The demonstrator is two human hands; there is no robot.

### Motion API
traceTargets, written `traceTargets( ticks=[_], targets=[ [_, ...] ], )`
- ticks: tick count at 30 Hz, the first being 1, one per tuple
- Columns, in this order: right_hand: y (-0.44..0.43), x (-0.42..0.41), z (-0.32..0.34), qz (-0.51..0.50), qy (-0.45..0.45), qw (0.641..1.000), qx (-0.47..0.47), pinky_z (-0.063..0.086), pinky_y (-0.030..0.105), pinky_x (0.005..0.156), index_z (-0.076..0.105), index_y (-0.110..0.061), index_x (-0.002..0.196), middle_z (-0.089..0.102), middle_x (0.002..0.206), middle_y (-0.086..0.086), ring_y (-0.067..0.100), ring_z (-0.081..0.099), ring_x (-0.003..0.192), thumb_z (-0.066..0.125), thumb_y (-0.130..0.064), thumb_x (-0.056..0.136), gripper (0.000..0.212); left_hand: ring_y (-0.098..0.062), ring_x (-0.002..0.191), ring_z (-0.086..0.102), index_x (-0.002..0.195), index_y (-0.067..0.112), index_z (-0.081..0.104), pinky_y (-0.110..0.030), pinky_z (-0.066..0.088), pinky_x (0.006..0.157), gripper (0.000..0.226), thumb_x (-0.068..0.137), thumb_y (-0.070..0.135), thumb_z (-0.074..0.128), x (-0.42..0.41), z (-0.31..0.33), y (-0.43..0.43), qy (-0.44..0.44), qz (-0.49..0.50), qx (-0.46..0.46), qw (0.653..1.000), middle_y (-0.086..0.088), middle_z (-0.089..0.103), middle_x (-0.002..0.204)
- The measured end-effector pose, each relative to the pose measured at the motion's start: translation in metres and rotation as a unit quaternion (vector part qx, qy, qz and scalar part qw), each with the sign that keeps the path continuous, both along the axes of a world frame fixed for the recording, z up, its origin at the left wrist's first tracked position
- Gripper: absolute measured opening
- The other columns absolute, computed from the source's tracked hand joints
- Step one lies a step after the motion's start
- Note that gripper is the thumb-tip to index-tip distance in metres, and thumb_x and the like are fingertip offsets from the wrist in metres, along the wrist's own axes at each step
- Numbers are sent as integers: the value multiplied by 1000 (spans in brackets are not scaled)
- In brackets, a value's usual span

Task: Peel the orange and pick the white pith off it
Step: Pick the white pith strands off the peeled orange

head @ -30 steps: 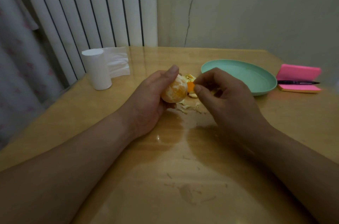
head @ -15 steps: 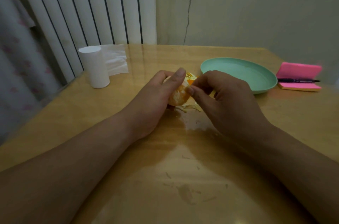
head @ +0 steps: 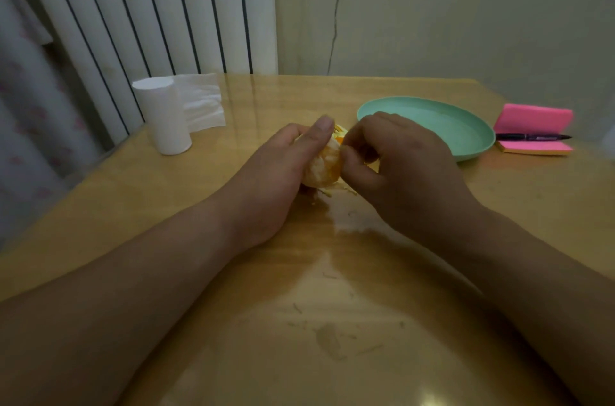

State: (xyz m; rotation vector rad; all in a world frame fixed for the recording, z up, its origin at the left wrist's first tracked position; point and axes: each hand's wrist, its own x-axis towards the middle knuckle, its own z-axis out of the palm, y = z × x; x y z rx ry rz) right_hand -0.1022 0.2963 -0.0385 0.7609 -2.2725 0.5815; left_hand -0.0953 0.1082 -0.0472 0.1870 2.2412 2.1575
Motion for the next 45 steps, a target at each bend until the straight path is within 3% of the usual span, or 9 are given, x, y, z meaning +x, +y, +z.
traceTargets(
  ticks=[5, 10, 13, 22, 25, 30, 33, 40, 45],
  targets=[
    [5, 0, -2, 53, -70, 995, -51, 48, 28, 70, 70, -21, 102, 63, 88, -12, 8, 57, 80, 65, -27, 102, 8, -41, 123, 67, 126, 19, 70, -64, 46, 111, 63, 91, 71, 63, -1, 1, -3, -9, -5, 8, 1000, -14, 75, 122],
    [6, -2, -2, 55, -78, 995, -26, 52, 36, 74, 71, -23, 107, 63, 92, -12, 8, 57, 83, 63, -34, 103, 14, -34, 111, 70, 124, 19, 70, -57, 51, 100, 66, 87, 74, 66, -3, 1, -5, -7, 2, 3, 1000, -11, 76, 115],
    [5, -2, -2, 45, -72, 996, -5, 51, 33, 73, 70, -24, 106, 62, 93, -13, 7, 55, 83, 61, -37, 101, 17, -31, 114, 73, 124, 25, 69, -61, 53, 108, 64, 86, 76, 66, -2, 2, -4, -4, 10, -23, 1000, -7, 77, 116],
    [-1, 1, 5, 4, 23, 997, 67, 44, 33, 63, 65, -19, 91, 58, 84, -7, 14, 51, 76, 63, -30, 95, 12, -26, 100, 72, 123, 28, 68, -54, 57, 97, 52, 94, 70, 59, 7, 6, 3, 21, 23, -57, 998, -5, 76, 108],
    [1, 1, 3, 8, 27, 999, 37, 43, 31, 63, 65, -19, 90, 58, 84, -8, 12, 51, 77, 68, -25, 93, 8, -19, 92, 70, 122, 27, 68, -49, 56, 89, 52, 95, 70, 58, 9, 7, 3, 24, 9, -54, 998, -1, 75, 101],
    [5, 2, -1, 57, -106, 986, -115, 50, 22, 66, 69, -20, 93, 64, 82, -13, 10, 60, 78, 71, -21, 95, 3, -35, 113, 71, 127, 20, 69, -56, 55, 104, 49, 103, 60, 56, 12, 10, 3, 16, 0, -23, 1000, -10, 76, 115],
    [5, 0, -3, 76, -152, 975, -144, 45, 15, 65, 71, -21, 95, 65, 82, -13, 7, 60, 77, 69, -22, 100, 5, -21, 104, 74, 129, 17, 68, -33, 63, 86, 43, 109, 51, 50, 14, 13, 1, 30, -2, -40, 999, -5, 77, 107],
    [5, 1, -3, 67, -141, 983, -94, 43, 12, 67, 70, -25, 102, 63, 85, -17, 1, 59, 80, 68, -29, 102, 4, -17, 100, 74, 126, 24, 67, -36, 62, 88, 41, 106, 55, 49, 13, 15, -1, 30, 21, -65, 997, 3, 77, 104],
    [5, -1, -3, 40, -102, 994, -14, 49, 29, 69, 69, -24, 103, 62, 88, -13, 7, 56, 80, 66, -33, 102, 9, -18, 98, 74, 123, 28, 67, -39, 61, 88, 35, 105, 54, 54, 12, 13, 1, 36, 33, -72, 996, 2, 77, 101]
  ],
)
